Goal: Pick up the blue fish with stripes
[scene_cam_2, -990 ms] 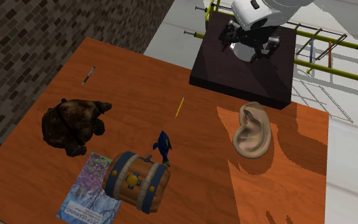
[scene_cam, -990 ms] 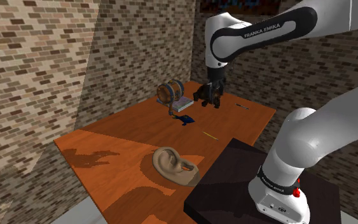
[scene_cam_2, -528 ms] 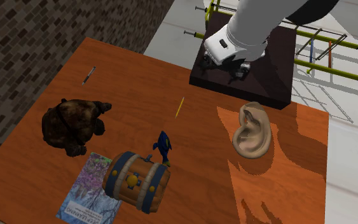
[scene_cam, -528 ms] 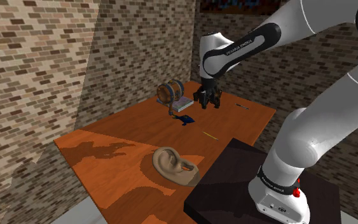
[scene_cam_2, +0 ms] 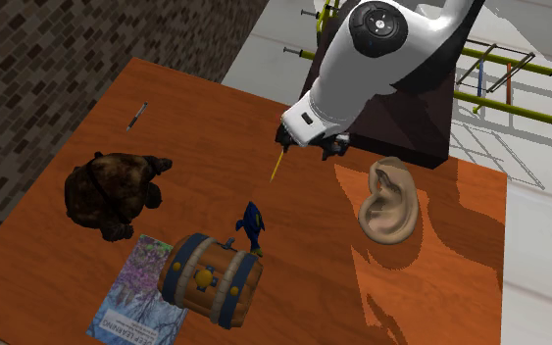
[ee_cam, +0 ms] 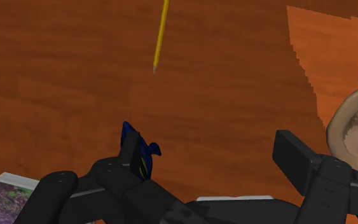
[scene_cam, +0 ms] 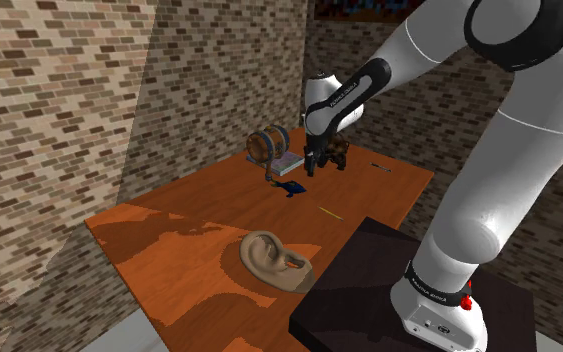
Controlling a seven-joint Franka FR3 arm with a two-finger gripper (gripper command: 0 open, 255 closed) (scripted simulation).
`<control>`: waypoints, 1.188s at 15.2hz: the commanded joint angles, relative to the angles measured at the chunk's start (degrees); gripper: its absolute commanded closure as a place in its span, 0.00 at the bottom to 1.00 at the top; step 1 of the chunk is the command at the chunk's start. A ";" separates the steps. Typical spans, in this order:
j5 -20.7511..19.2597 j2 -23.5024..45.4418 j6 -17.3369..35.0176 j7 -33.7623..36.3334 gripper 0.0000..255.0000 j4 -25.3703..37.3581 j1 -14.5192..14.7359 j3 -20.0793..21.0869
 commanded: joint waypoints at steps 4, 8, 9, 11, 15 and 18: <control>4.78 12.62 8.59 -7.99 0.00 6.46 -0.71 -0.36; 8.99 21.74 13.04 -14.27 0.00 12.87 -2.89 1.54; 9.86 23.96 13.89 -15.69 0.00 14.67 -3.59 2.21; 11.27 28.33 15.32 -18.27 0.00 18.49 -5.09 3.68; 12.98 36.91 17.11 -22.57 0.00 27.06 -7.94 6.56; 13.51 43.35 17.58 -25.22 0.00 34.35 -9.73 8.46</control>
